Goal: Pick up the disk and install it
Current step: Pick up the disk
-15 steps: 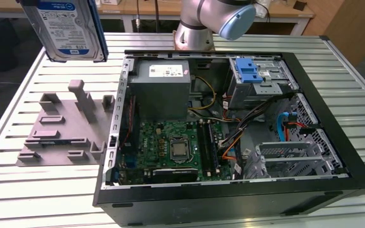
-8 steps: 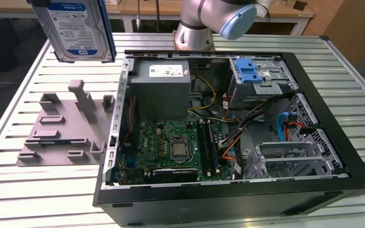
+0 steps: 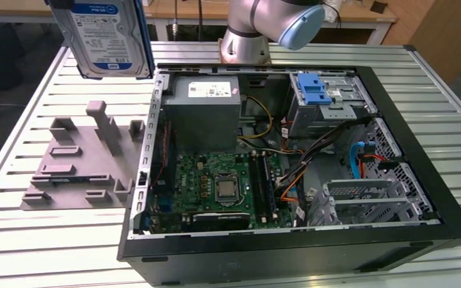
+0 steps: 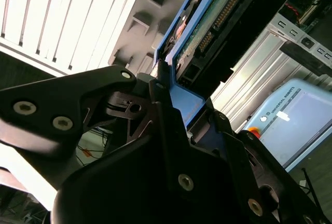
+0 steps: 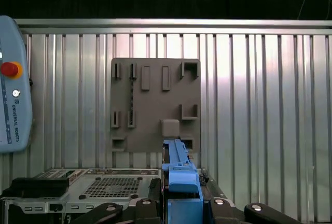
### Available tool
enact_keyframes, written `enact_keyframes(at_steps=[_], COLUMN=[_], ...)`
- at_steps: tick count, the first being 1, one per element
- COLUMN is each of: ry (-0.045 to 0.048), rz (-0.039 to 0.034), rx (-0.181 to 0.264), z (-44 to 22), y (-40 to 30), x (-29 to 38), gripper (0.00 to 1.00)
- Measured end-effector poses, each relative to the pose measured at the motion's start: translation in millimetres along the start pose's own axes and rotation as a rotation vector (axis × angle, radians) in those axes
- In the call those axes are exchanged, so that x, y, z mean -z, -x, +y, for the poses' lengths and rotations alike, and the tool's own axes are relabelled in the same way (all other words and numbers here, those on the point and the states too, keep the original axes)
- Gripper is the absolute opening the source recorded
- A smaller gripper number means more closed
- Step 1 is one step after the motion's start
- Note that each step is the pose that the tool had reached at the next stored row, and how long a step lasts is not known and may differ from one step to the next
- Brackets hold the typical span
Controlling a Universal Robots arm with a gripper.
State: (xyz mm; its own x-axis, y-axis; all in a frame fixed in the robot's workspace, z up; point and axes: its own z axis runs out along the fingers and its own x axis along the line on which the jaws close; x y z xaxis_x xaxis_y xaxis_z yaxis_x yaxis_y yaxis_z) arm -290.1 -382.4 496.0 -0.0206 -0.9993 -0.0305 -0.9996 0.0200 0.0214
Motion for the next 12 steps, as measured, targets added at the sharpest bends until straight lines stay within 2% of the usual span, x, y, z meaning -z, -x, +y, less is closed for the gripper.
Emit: enact_keyframes(at_steps=[5,12], ry=[0.0002,0.0001], rz=[0.0001,0.0], rx=[0.0,0.0], z=[-0.9,-6.5], y=[0.1,0.1], x=[0.1,0.2], gripper=[0.36,0.36])
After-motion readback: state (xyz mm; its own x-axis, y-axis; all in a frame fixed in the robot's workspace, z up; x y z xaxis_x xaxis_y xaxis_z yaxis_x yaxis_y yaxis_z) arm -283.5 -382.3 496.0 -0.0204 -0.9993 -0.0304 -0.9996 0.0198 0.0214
